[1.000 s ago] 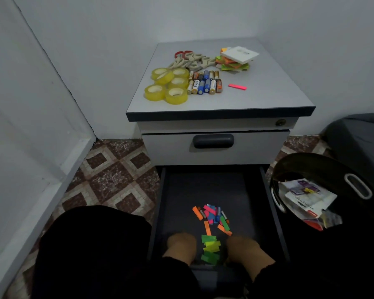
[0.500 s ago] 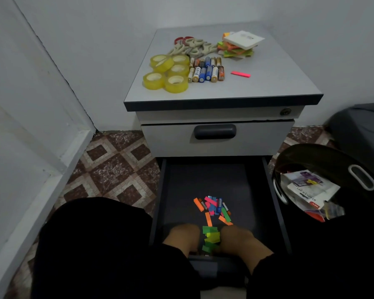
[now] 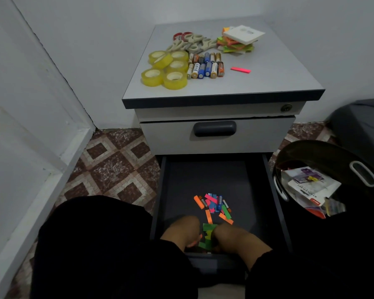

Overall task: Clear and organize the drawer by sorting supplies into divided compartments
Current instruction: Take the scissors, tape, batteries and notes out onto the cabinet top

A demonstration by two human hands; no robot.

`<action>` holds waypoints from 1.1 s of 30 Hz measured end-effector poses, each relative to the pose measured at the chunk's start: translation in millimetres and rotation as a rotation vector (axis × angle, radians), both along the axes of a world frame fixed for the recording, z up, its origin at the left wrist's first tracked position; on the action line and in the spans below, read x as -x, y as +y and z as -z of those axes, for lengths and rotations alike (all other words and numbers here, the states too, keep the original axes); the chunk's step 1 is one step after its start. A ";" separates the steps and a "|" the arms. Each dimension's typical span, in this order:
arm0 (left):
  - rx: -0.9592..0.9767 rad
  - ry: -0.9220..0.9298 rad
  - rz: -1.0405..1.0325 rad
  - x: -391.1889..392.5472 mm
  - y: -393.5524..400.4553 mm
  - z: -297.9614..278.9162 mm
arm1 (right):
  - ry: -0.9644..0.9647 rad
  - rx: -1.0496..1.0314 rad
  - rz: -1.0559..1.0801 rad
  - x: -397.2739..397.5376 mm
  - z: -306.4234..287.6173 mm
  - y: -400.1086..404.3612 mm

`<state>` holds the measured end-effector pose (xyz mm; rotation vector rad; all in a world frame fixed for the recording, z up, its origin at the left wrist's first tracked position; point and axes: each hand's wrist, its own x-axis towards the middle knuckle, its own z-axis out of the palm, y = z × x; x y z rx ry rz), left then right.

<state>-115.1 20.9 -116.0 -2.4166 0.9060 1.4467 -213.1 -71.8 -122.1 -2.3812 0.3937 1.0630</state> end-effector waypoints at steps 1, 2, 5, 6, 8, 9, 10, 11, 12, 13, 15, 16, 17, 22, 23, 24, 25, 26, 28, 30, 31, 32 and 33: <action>0.033 -0.005 -0.049 -2.4 -2.7 0.5 | 0.009 -0.018 0.010 -0.2 -0.2 -1.1; 0.092 -0.009 -0.117 -2.4 -3.9 -1.8 | 0.016 -0.034 0.021 -0.2 -0.1 -2.1; 0.252 -0.061 -0.171 -4.7 -8.3 -1.3 | 0.029 -0.075 0.083 -1.3 0.3 -2.9; 0.250 -0.117 -0.118 -5.2 -8.8 -1.7 | 0.038 -0.109 0.122 -1.8 2.3 -3.8; 0.292 -0.216 -0.056 -6.1 -12.0 0.7 | 0.060 -0.174 0.214 -3.0 -0.2 -7.2; 0.349 -0.264 -0.019 -6.3 -13.3 3.6 | 0.065 -0.182 0.243 -3.6 -2.1 -11.3; 0.417 -0.294 0.000 -5.5 -15.3 3.1 | 0.053 -0.181 0.273 -4.3 -3.2 -17.1; 0.474 -0.317 0.012 -3.7 -16.9 2.2 | 0.029 -0.169 0.316 -4.9 -5.2 -24.0; 0.514 -0.358 0.027 -1.8 -16.8 1.6 | -0.018 -0.155 0.378 -5.1 -7.3 -30.8; 0.554 -0.402 0.022 -0.9 -17.3 3.0 | -0.071 -0.136 0.457 -5.4 -9.4 -37.0; 0.574 -0.472 -0.006 -2.0 -20.0 6.5 | -0.175 -0.081 0.632 -5.9 -10.3 -47.0; 0.581 -0.489 -0.028 -2.8 -19.3 8.4 | -0.224 -0.042 0.715 -5.7 -9.6 -48.9; 0.595 -0.495 -0.055 -4.5 -19.7 9.9 | -0.258 -0.008 0.792 -6.6 -8.4 -50.1; 0.636 -0.506 -0.117 -9.5 -17.6 18.9 | -0.287 0.077 0.933 -8.9 1.6 -44.8; 0.645 -0.500 -0.112 -10.3 -17.9 21.1 | -0.311 0.086 0.924 -9.8 3.5 -43.2; 0.646 -0.487 -0.098 -10.5 -18.2 22.5 | -0.332 0.092 0.920 -9.9 4.7 -41.3; 0.643 -0.479 -0.076 -11.1 -17.9 24.8 | -0.349 0.101 0.915 -10.1 6.1 -39.9; 0.628 -0.475 -0.053 -11.6 -17.6 26.4 | -0.352 0.110 0.913 -9.6 7.6 -38.5; 0.606 -0.490 -0.007 -12.3 -16.2 29.4 | -0.348 0.121 0.914 -9.2 11.8 -39.0; 0.598 -0.509 0.037 -12.1 -16.8 32.6 | -0.328 0.114 0.917 -9.1 13.8 -40.3; 0.588 -0.518 0.061 -11.7 -17.7 33.5 | -0.319 0.115 0.903 -9.1 15.2 -40.6; 0.577 -0.523 0.085 -11.2 -18.4 34.1 | -0.312 0.115 0.890 -8.9 16.4 -40.5; 0.570 -0.532 0.112 -11.5 -18.9 35.1 | -0.312 0.119 0.879 -9.0 18.4 -40.7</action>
